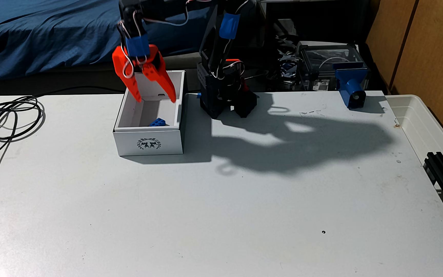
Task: Grab the blue brick and place in box
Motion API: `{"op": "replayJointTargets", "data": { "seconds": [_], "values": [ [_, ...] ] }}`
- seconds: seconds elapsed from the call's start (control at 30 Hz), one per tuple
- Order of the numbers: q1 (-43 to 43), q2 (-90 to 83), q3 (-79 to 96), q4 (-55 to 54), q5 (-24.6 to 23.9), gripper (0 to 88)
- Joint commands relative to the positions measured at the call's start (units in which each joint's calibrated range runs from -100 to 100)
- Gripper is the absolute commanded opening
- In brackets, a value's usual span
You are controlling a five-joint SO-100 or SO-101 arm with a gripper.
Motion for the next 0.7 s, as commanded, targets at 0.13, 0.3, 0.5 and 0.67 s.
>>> {"op": "replayJointTargets", "data": {
  "seconds": [0.13, 0.3, 0.5, 0.67],
  "values": [
    [2.2, -1.2, -12.1, 12.7, -0.3, 30.7],
    [1.7, -1.7, -10.1, 12.9, -1.6, 27.7],
    [-1.6, -1.7, -9.0, 12.9, -4.9, 5.8],
    [-8.4, -1.7, -7.1, 12.7, -11.2, 0.7]
  ]
}}
